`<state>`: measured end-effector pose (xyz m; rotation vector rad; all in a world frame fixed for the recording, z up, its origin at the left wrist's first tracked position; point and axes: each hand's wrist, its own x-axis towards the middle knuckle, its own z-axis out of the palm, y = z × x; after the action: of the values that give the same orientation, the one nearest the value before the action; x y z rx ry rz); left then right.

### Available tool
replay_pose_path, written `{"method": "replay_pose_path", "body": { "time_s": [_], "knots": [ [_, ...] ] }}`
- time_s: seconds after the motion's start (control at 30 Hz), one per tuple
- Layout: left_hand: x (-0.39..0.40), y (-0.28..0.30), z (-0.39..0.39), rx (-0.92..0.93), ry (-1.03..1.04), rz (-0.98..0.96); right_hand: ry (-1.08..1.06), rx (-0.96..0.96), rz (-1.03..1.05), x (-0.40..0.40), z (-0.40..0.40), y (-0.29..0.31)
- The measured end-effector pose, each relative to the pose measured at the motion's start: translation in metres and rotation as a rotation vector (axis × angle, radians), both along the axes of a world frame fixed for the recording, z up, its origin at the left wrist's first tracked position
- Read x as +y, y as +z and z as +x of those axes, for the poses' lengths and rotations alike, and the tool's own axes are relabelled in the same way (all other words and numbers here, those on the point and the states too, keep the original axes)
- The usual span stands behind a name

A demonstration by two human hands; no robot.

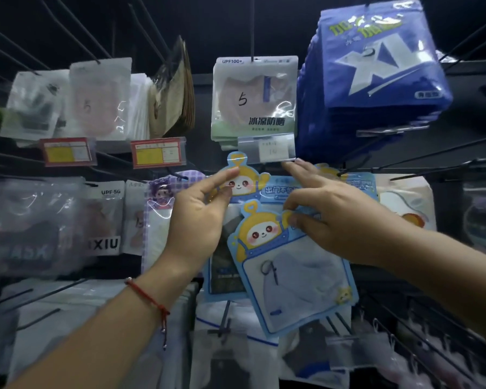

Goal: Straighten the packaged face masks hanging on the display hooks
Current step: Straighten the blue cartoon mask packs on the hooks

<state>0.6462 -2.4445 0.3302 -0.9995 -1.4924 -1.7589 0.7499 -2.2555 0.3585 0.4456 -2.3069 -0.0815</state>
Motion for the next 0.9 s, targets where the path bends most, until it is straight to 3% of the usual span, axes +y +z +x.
{"method": "replay_pose_path", "body": {
  "time_s": [0.47,0.9],
  "knots": [
    [-0.010,-0.020,0.004,-0.032,-0.083,0.041,0.073,0.022,-0.024,0.008,0.008,-0.003],
    [0.011,0.022,-0.014,-0.105,-0.114,0.060,0.065,0.044,-0.013,-0.002,0.002,0.016]
  ]
}}
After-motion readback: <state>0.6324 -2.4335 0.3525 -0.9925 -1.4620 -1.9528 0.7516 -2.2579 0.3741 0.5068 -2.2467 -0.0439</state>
